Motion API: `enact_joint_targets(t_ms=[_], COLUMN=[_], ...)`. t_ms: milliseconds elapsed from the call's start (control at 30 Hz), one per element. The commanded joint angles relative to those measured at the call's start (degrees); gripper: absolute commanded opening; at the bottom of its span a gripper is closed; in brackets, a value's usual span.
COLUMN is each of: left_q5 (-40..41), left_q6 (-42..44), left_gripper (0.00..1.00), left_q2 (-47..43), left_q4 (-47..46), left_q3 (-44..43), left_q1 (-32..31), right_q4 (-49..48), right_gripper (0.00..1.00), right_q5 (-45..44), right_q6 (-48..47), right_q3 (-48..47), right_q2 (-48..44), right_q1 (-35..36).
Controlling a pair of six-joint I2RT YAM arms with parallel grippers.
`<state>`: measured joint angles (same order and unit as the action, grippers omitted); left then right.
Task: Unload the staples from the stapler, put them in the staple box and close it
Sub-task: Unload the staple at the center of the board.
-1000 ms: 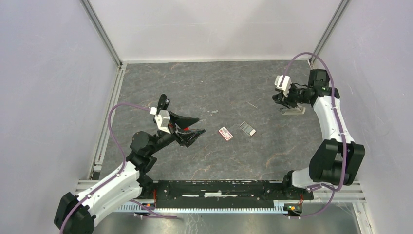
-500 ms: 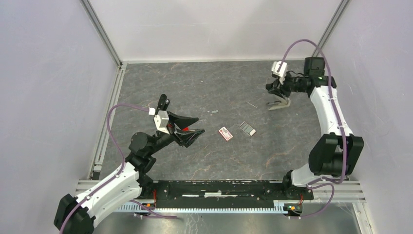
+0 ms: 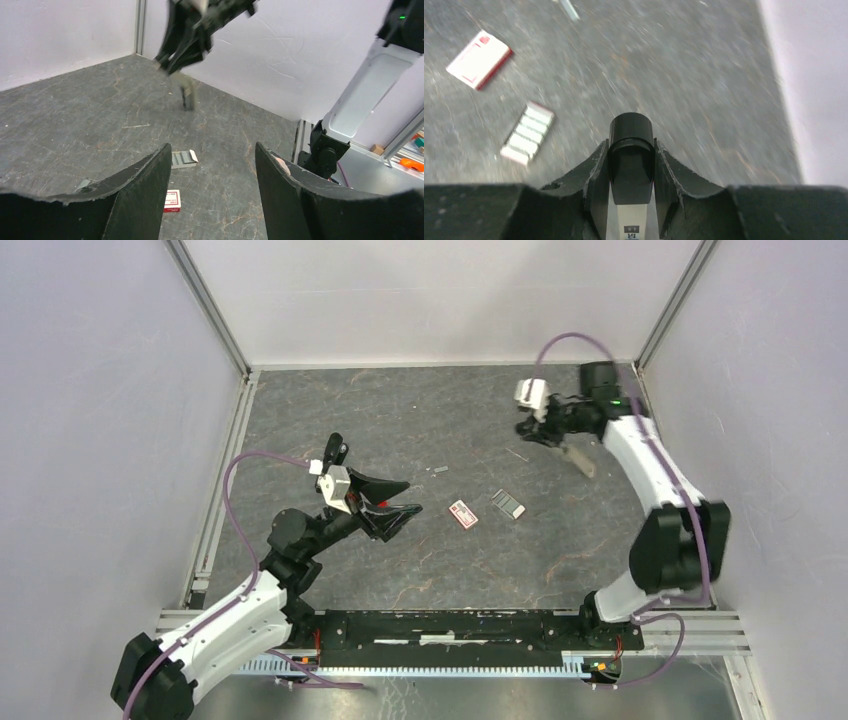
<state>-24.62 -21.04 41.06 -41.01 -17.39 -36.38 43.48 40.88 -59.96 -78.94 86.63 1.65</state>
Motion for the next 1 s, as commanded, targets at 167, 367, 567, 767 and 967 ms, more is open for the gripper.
enact_joint_targets(t_ms=[167, 367, 567, 767, 967], left_q5=[0.02, 0.16, -0.85, -2.22, -2.45], left_q6=[1.11, 1.20, 0.31, -0.70, -1.37], left_gripper=[0.69, 0.70, 0.70, 0.70, 0.70], left_q2=[-4.06, -2.82, -0.88, 3.15, 5.43], left_q4=[0.43, -0.60, -1.91, -4.81, -7.10], left_q3=[-0.39, -0.53, -1.00, -1.29, -1.59], left_q1=[0.09, 0.08, 0.07, 0.08, 0.07], right_q4=[-14.98, -8.99, -3.10, -6.19, -21.38], right_gripper=[0.00, 0.00, 0.00, 0.00, 0.00], right_q5=[-0.23, 2.75, 3.33, 2.12, 4.24], right_q6=[7.71, 5.44, 4.27, 4.85, 6.50], right_q3=[3.21, 2.04, -2.51, -1.06, 15.31], right_q2=[16.73, 7.21, -1.39, -5.27, -2.28], right_q1=[8.63, 7.64, 6.32, 5.65, -1.19])
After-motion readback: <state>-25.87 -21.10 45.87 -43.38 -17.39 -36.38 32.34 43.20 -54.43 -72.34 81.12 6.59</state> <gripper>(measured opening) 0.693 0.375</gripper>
